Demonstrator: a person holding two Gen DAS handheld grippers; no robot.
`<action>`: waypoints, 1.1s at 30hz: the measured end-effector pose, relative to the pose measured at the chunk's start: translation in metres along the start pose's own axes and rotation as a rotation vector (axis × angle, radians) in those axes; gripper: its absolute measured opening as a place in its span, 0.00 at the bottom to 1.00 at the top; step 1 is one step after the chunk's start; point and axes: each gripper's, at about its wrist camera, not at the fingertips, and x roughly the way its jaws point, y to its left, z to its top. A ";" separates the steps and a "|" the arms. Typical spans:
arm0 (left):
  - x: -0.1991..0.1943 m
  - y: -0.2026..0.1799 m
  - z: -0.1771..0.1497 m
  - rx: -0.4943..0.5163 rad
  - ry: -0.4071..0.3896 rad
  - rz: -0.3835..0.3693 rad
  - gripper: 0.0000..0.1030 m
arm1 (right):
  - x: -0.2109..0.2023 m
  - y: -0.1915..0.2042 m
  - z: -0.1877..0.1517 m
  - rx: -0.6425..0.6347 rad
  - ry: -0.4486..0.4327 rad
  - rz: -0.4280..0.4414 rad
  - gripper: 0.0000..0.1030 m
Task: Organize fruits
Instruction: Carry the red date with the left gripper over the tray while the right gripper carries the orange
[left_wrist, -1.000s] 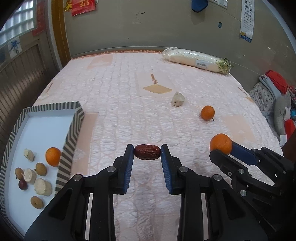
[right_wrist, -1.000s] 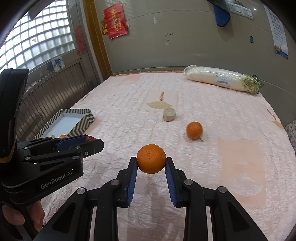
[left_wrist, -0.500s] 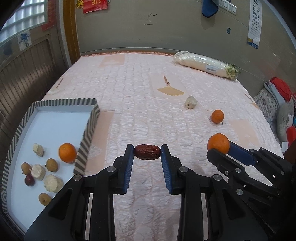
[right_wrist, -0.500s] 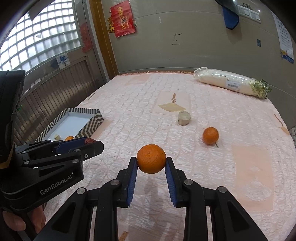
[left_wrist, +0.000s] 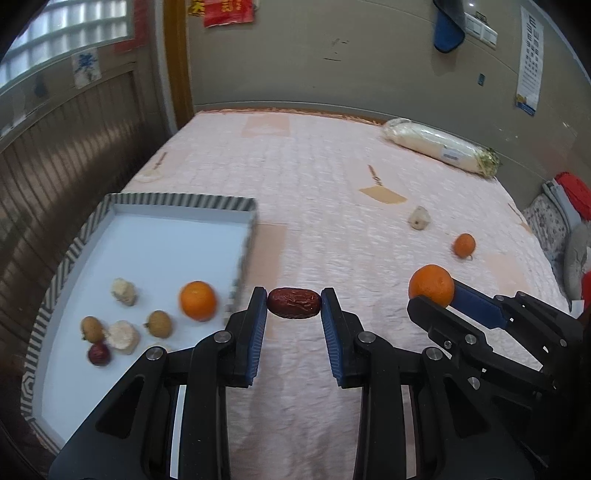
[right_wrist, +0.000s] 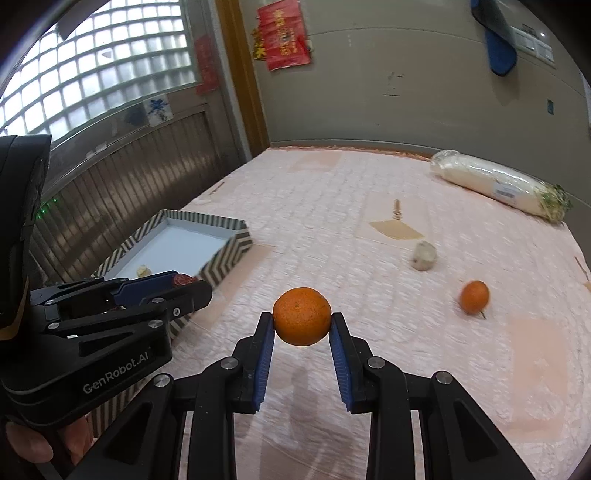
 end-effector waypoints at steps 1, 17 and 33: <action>-0.002 0.006 0.000 -0.007 -0.001 0.009 0.28 | 0.002 0.005 0.002 -0.007 0.001 0.008 0.29; -0.019 0.116 -0.019 -0.158 0.022 0.135 0.28 | 0.047 0.110 0.021 -0.191 0.049 0.164 0.29; -0.008 0.161 -0.051 -0.233 0.099 0.169 0.28 | 0.095 0.152 0.015 -0.254 0.156 0.218 0.29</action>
